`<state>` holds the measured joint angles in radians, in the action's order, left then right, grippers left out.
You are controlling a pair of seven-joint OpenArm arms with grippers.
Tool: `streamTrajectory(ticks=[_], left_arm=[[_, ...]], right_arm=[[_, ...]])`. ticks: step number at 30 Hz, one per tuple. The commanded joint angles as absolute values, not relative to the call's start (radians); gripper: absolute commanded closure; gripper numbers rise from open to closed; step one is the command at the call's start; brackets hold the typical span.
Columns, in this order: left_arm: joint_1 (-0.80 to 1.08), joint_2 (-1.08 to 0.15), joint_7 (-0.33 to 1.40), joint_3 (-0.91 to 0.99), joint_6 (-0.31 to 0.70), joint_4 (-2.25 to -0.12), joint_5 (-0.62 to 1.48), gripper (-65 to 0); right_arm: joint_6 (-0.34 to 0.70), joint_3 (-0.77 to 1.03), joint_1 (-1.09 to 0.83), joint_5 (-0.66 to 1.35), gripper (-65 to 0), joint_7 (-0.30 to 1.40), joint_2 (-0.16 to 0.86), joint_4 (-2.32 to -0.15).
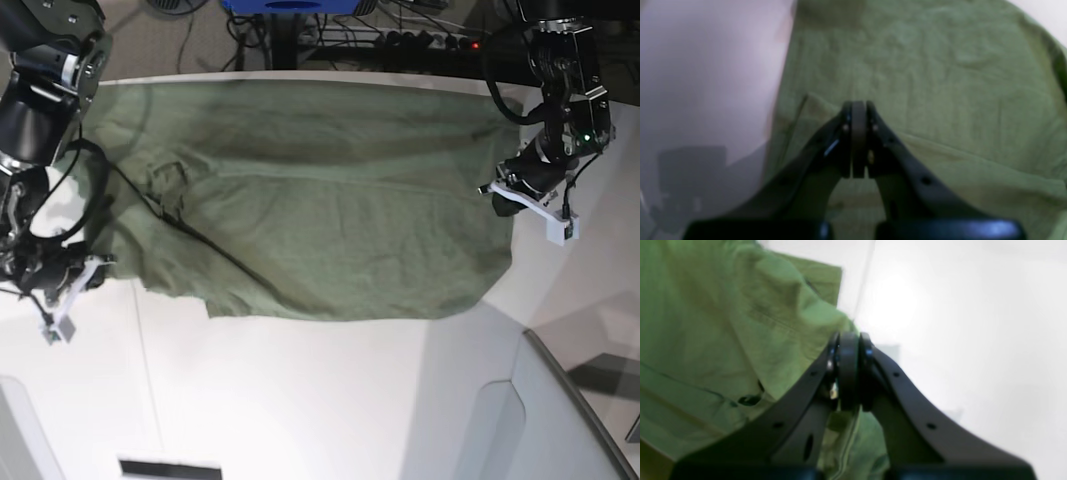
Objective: Layout the t-shirt on the table in an organized manner, then fold the t-shirt properly
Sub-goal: 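Grasp the shirt's two side edges with both grippers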
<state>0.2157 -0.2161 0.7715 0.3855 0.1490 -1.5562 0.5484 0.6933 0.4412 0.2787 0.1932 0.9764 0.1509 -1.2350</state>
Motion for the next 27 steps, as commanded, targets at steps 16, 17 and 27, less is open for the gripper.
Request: streamTrajectory(ticks=[16,17,27], left_arm=[[0.179,-0.228,0.751,0.392,0.151,-1.532,0.555,0.0],[0.179,-0.228,0.751,0.392,0.151,-1.531,0.553,0.0],[0.154,-0.228,0.750,0.392,0.151,-1.512,0.550,0.0]], right_arm=[[0.698,0.449,0.176,0.354,-1.5,1.036,0.124,-1.394],[0.698,0.449,0.156,0.354,-1.5,1.043,0.114,-1.394],[0.698,0.449,0.082,0.351,-1.5,1.035,0.079,-1.385]])
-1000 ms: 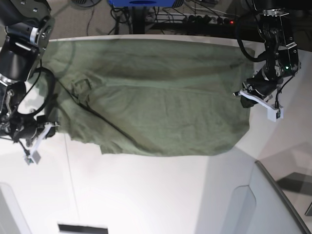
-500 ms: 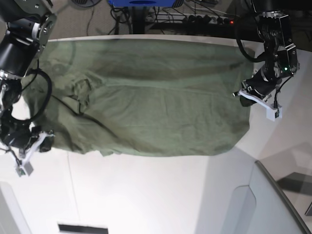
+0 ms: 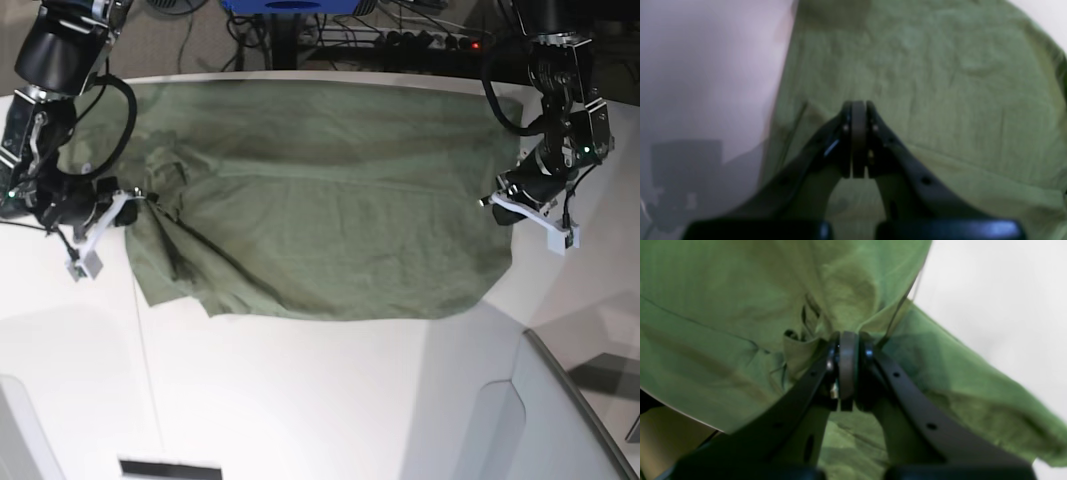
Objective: Layout the t-shirt on the table in an organized manner, then fold the t-shirt properly
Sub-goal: 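Grasp the shirt's two side edges with both grippers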
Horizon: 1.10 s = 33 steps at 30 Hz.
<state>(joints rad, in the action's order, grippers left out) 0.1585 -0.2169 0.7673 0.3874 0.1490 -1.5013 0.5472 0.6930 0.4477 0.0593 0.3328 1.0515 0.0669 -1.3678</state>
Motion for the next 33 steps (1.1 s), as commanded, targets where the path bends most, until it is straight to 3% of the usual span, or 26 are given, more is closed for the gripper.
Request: streamTrajectory(ticks=[1,8,19,26,28,30,33], left_arm=[[0.151,-0.228,0.750,0.392,0.151,-1.511,0.550,0.0],[0.108,-0.243,0.750,0.394,0.151,-1.481,0.549,0.0],[-0.136,-0.295,0.750,0.392,0.151,-1.191,0.549,-1.0],[-0.076,-0.300,0.530,0.392,0.150,-1.075,0.550,-44.1],[-0.070,-0.300,0.501,0.392,0.150,-1.040,0.550,-51.7],[-0.073,-0.300,0.487,0.392,0.151,-1.007,0.550,-52.2],[-0.081,-0.300,0.463,0.381,0.151,-0.981,0.550,-47.9]], right_arm=[[0.698,0.449,0.091,0.351,-1.5,1.035,0.082,-1.385],[0.698,0.447,0.145,0.351,-1.4,1.035,0.110,-1.388],[0.698,0.444,0.180,0.351,-1.4,1.036,0.110,-1.394],[0.698,0.447,0.179,0.351,-1.4,1.036,0.122,-1.394],[0.698,0.447,0.179,0.351,-1.4,1.036,0.128,-1.391],[0.698,0.447,0.179,0.351,-1.4,1.036,0.130,-1.391],[0.698,0.447,0.179,0.351,-1.4,1.036,0.130,-1.391]])
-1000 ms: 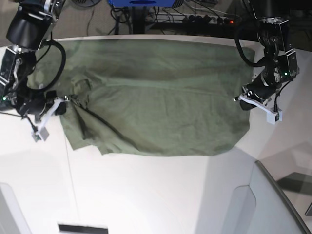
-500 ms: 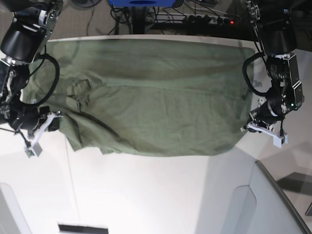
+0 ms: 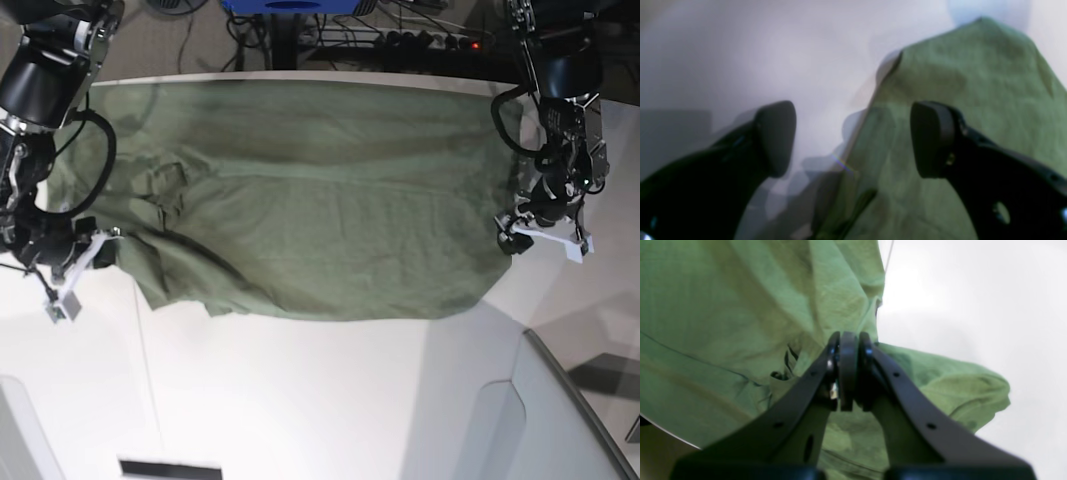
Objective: Layout the t-shirt on the table in an organized manner, then fold the t-shirt properly
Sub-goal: 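Grasp the shirt's two side edges with both grippers, then pull the shirt sides apart with both grippers to stretch it flat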
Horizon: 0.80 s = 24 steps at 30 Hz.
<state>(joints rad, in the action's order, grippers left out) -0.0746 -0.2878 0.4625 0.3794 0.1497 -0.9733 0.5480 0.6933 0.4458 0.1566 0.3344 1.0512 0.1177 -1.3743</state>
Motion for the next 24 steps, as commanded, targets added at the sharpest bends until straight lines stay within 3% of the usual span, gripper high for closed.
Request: streamTrajectory(ticks=[1,7,14,15,17,24], left_arm=[[-0.082,-0.298,0.456,0.381,0.151,-0.978,0.549,-45.7],[-0.105,-0.292,0.452,0.309,0.153,-0.975,0.549,-27.6],[-0.125,-0.272,0.450,0.268,0.153,-0.951,0.550,-23.0],[-0.125,-0.272,0.450,0.269,0.153,-0.949,0.550,-17.9],[-0.124,-0.272,0.450,0.271,0.151,-0.961,0.550,0.0],[-0.084,-0.280,0.460,0.208,0.147,-1.176,0.538,0.0]], right_arm=[[0.698,0.447,0.179,0.351,-1.4,1.036,0.130,-1.391],[0.698,0.444,0.177,0.351,-1.4,1.036,0.125,-1.392],[0.698,0.446,0.177,0.351,-1.4,1.036,0.125,-1.392],[0.698,0.446,0.177,0.351,-1.4,1.036,0.125,-1.392],[0.698,0.446,0.177,0.351,-1.4,1.036,0.127,-1.392],[0.698,0.444,0.177,0.351,-1.4,1.036,0.127,-1.386]])
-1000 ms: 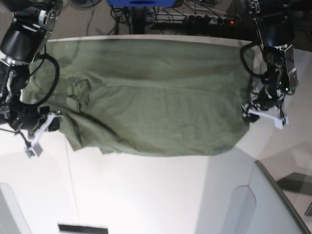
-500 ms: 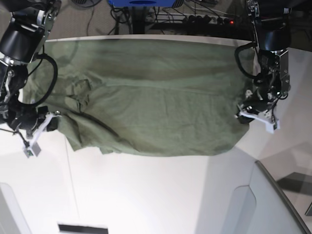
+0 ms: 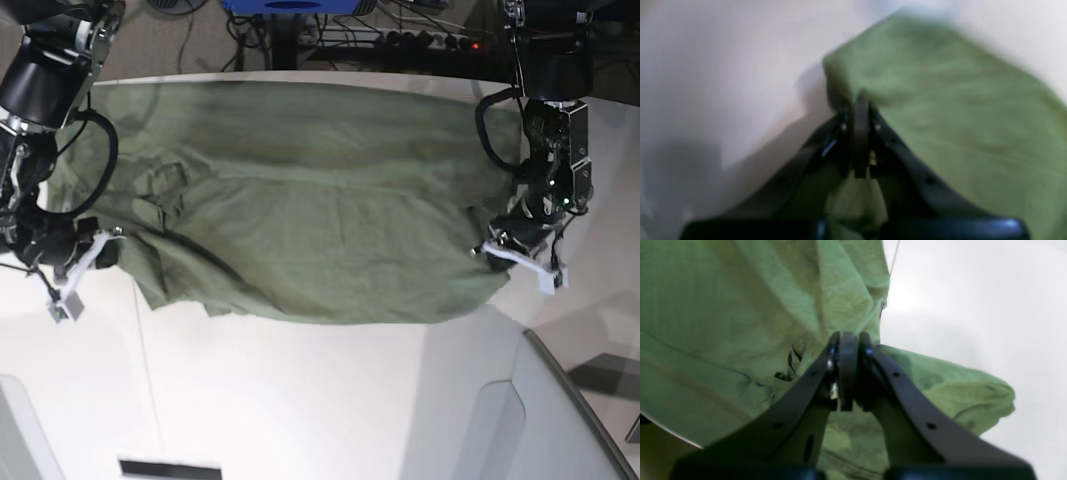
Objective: Layout the t-shirt on the table in an organized manner, then fold the t-shirt properly
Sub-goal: 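Pull the shirt sides apart with both grippers to stretch it flat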
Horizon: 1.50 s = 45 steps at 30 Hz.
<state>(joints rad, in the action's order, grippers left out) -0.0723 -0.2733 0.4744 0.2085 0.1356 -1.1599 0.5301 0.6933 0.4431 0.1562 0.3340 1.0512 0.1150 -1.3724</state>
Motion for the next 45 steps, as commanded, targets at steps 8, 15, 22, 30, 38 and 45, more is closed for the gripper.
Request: streamTrajectory(ticks=[8,15,22,30,38,45], left_arm=[[0.045,-0.246,0.460,0.070,0.145,-1.415,0.277,0.0],[0.211,-0.240,0.460,0.002,0.145,-1.520,0.024,0.0],[0.266,-0.234,0.469,0.015,0.145,-1.508,-0.042,0.0],[0.259,-0.229,0.572,0.042,0.145,-1.623,-0.041,-34.2],[0.119,-0.193,0.622,0.156,0.150,-1.577,-0.041,-44.9],[-0.081,-0.193,0.616,0.153,0.151,-1.273,0.145,-44.8]], right_arm=[[0.698,0.443,0.177,0.351,-1.4,1.036,0.128,-1.386],[0.698,0.443,0.179,0.351,-1.4,1.036,0.130,-1.386],[0.698,0.443,0.179,0.351,-1.4,1.036,0.125,-1.386],[0.698,0.441,0.179,0.351,-1.4,1.040,0.125,-1.386],[0.698,0.441,0.179,0.351,-1.4,1.044,0.130,-1.386],[0.698,0.441,0.179,0.351,-1.4,1.044,0.128,-1.388]])
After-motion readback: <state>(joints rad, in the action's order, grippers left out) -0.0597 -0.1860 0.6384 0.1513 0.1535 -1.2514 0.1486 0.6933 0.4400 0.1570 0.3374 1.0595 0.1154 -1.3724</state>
